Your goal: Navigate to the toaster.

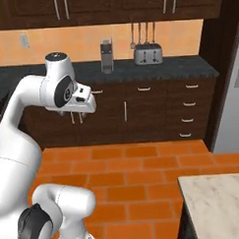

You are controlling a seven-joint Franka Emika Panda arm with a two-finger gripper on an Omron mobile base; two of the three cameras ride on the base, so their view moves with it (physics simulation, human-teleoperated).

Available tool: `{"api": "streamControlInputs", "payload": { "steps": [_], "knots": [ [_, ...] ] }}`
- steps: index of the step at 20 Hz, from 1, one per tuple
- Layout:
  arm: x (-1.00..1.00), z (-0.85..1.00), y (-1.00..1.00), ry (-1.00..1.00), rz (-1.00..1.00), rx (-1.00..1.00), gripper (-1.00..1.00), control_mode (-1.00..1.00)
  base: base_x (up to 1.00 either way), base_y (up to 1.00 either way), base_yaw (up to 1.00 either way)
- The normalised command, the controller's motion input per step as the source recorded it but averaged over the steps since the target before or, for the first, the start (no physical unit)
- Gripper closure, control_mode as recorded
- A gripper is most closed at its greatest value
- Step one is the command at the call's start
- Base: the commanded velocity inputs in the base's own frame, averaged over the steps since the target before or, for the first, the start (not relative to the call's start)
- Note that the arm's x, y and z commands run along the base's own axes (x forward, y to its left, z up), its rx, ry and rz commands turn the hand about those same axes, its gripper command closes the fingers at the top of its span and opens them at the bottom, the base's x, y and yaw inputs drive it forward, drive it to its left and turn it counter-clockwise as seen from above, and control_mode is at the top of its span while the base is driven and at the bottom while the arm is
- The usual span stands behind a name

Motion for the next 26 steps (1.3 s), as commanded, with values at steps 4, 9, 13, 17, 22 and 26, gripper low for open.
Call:
{"api": "streamControlInputs", "payload": {
  "steps": [4,9,13,17,22,26],
  "knots": [
    [0.00,0.00,0.00,0.00,0.00,0.00,-1.00,1.00,1.00,0.15,-0.20],
    [0.00,0.00,0.00,0.00,0.00,0.00,-1.00,1.00,1.00,-0.05,-0.10],
    [0.00,0.00,0.00,0.00,0.00,0.00,-1.00,1.00,1.00,-0.37,0.00],
    [0.00,0.00,0.00,0.00,0.00,0.00,-1.00,1.00,1.00,-0.67,0.01],
    [0.00,0.00,0.00,0.00,0.00,0.00,-1.00,1.00,1.00,-0.59,0.13],
    [0.00,0.00,0.00,0.00,0.00,0.00,-1.00,1.00,1.00,-0.26,0.25]
  ]
}}
